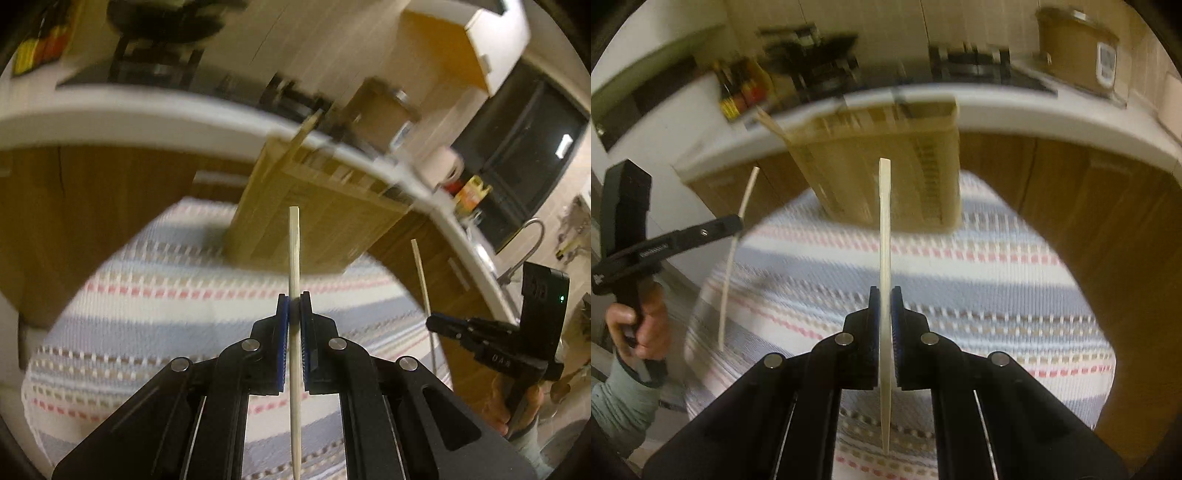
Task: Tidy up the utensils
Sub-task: 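Lift both chopsticks over the tan basket with both tools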
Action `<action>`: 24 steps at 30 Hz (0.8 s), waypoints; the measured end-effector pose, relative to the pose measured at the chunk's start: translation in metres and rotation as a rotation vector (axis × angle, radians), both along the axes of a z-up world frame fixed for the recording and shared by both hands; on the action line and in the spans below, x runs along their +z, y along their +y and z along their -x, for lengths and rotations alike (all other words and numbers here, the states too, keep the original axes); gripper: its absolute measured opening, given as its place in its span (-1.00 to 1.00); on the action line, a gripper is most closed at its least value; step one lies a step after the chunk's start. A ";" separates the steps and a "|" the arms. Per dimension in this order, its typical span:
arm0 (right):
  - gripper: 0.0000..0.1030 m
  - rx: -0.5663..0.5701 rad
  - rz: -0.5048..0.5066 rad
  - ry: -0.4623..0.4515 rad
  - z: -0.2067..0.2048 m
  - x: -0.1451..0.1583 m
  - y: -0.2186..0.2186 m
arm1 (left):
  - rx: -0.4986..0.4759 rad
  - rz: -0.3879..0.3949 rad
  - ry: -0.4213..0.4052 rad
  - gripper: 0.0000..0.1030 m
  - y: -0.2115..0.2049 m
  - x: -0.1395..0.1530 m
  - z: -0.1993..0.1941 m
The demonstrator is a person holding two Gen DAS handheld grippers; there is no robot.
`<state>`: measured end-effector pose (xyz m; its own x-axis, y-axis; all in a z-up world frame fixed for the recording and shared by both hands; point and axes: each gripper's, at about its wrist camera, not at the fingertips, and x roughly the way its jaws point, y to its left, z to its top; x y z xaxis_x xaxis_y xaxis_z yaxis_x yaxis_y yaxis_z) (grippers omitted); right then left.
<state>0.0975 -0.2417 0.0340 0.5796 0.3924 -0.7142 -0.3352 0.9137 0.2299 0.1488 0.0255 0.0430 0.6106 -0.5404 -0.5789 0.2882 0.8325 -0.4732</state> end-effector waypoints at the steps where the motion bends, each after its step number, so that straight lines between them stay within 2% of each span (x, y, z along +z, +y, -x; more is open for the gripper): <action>1: -0.91 0.002 -0.010 -0.026 0.002 0.006 -0.001 | -0.002 0.008 -0.043 -0.92 -0.004 0.012 0.003; 7: -0.91 -0.004 -0.081 -0.165 -0.003 0.036 0.000 | 0.005 0.010 -0.202 -0.92 -0.018 0.055 0.008; 14: -0.91 -0.059 -0.174 -0.349 -0.020 0.074 -0.005 | 0.025 0.058 -0.320 -0.92 -0.032 0.092 -0.004; 19: -0.91 -0.148 -0.163 -0.522 -0.032 0.096 -0.010 | 0.050 0.105 -0.356 -0.92 -0.034 0.109 -0.022; 24: -0.91 -0.175 -0.134 -0.602 -0.057 0.101 -0.009 | 0.106 0.126 -0.417 -0.92 -0.032 0.121 -0.044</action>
